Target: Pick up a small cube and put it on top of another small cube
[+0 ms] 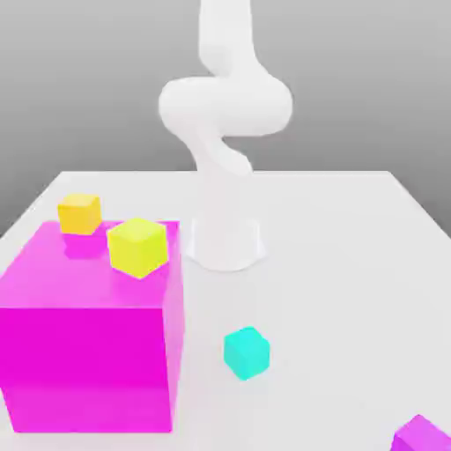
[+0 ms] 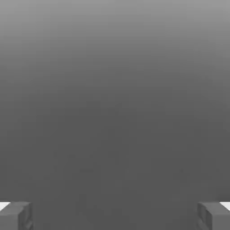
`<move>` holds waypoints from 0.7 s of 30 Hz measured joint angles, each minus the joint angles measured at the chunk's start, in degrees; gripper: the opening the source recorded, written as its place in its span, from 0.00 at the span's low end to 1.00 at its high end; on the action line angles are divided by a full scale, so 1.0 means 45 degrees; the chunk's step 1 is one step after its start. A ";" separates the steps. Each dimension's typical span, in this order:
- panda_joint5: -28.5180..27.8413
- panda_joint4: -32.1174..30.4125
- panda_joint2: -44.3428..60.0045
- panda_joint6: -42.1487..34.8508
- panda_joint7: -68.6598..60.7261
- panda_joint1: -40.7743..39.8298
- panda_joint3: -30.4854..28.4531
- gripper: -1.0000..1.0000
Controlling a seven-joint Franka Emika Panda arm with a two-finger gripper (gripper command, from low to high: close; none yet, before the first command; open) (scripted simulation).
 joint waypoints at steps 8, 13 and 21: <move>-0.0480 -0.2861 0.3394 0.2577 -0.1899 0.0645 -0.0217 0.50; -0.0557 -0.4714 0.5641 0.4266 -0.3330 0.1078 -0.0466 0.50; 0.0261 -0.6741 1.0031 0.7618 -0.5773 0.1520 -0.0377 0.50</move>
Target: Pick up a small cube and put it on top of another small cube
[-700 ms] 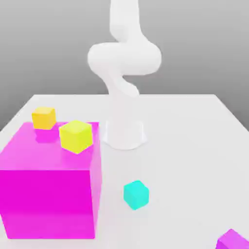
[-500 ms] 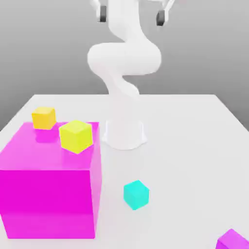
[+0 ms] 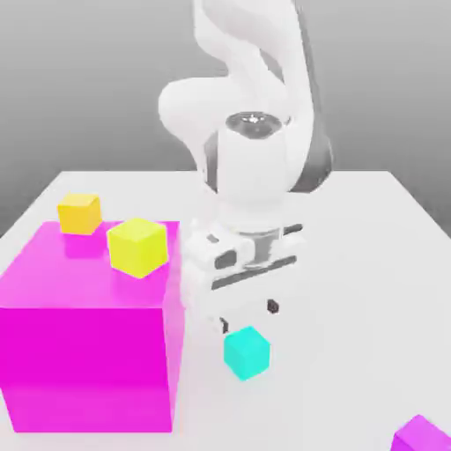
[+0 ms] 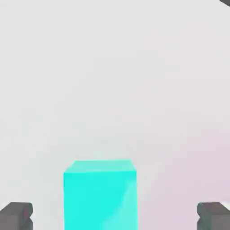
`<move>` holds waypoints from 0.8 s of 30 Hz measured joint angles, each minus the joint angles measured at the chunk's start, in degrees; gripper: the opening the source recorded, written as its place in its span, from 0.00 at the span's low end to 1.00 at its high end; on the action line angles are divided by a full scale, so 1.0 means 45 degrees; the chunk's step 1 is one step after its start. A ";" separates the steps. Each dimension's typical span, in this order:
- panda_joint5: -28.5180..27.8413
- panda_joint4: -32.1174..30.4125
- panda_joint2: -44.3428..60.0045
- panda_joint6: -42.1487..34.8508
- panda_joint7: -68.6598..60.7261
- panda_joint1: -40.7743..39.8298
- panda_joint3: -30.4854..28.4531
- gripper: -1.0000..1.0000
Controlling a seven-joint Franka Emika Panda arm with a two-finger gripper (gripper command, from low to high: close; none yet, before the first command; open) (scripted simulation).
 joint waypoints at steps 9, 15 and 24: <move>0.0186 0.0333 0.2242 0.1840 -0.0182 -0.0290 0.0310 0.00; 0.0087 0.0155 0.1198 0.0979 -0.0094 -0.0268 0.0270 0.00; 0.0138 0.1393 -0.0458 -0.1920 -0.0381 -0.0088 0.0772 0.00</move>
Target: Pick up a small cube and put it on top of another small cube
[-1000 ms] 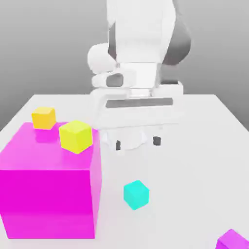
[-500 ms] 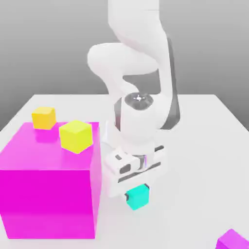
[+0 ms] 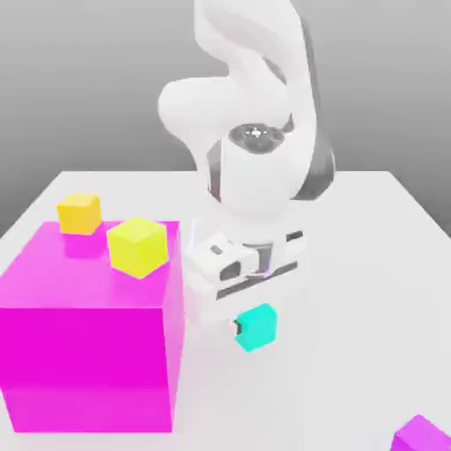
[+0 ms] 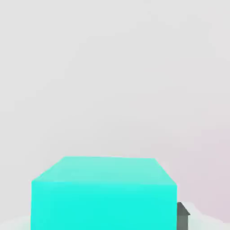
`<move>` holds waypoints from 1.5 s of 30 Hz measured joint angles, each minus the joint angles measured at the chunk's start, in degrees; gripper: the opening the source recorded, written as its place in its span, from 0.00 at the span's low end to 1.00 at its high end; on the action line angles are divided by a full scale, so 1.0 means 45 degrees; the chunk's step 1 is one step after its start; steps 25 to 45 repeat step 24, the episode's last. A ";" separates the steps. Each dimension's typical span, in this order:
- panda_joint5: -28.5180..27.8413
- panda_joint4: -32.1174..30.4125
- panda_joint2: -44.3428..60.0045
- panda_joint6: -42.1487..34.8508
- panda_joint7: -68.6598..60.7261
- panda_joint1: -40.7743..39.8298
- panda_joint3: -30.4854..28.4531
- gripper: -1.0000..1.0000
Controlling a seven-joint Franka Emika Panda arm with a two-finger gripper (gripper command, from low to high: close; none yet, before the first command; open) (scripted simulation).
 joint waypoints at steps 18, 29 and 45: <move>-0.1203 0.7759 0.4242 -0.3580 -0.0251 0.2296 0.1325 0.00; -0.1470 0.7915 0.5386 -0.2598 -0.0081 0.2494 0.1133 1.00; -0.1470 0.7915 0.5386 -0.2598 -0.0081 0.2494 0.1133 1.00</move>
